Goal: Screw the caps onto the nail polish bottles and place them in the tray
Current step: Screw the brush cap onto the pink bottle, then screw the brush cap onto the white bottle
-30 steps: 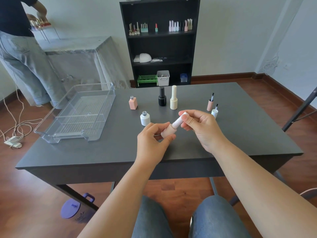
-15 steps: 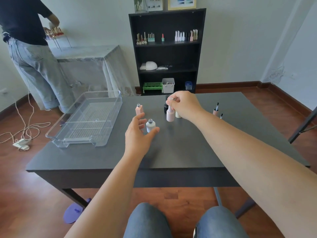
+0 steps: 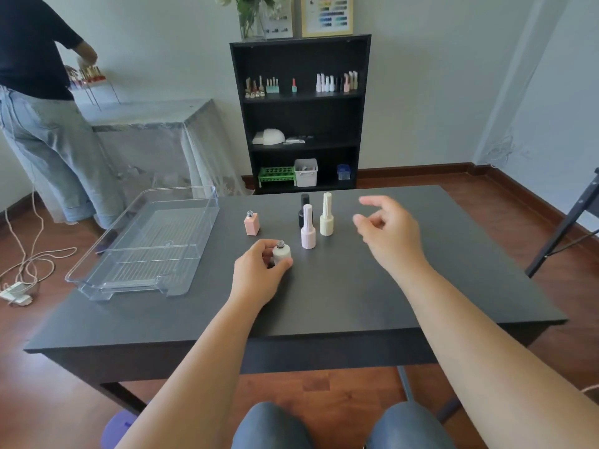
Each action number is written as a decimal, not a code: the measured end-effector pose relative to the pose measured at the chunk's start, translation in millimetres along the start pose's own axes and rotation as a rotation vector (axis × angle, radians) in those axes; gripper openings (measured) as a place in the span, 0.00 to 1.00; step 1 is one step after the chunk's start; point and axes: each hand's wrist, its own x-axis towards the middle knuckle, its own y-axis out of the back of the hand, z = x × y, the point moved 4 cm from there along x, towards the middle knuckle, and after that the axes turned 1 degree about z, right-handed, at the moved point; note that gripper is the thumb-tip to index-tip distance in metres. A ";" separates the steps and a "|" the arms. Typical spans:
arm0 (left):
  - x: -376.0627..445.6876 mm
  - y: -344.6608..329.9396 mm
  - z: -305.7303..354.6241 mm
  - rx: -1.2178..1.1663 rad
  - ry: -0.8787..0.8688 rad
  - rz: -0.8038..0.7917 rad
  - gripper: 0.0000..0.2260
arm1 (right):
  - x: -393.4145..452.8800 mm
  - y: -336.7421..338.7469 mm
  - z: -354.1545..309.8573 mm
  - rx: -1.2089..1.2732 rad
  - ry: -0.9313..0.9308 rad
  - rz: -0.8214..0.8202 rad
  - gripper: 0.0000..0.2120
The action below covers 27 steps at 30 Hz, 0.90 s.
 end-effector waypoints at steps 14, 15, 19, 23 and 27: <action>-21.3 -52.2 49.8 -0.221 -0.144 -0.152 0.15 | -0.5 38.4 92.1 -0.223 -0.282 -0.051 0.12; -22.1 -51.7 48.5 -0.235 -0.124 -0.143 0.14 | 1.7 37.4 90.9 -0.219 -0.271 -0.047 0.09; -22.7 -45.9 40.2 -0.239 -0.080 -0.114 0.12 | -5.9 27.7 80.0 -0.082 -0.208 -0.070 0.04; -16.9 -42.6 31.4 -0.207 -0.067 -0.109 0.13 | -18.1 2.6 65.7 -0.008 -0.101 -0.283 0.10; -13.1 -43.4 25.5 -0.254 -0.034 -0.098 0.13 | -17.9 -8.9 58.7 0.159 -0.092 -0.344 0.13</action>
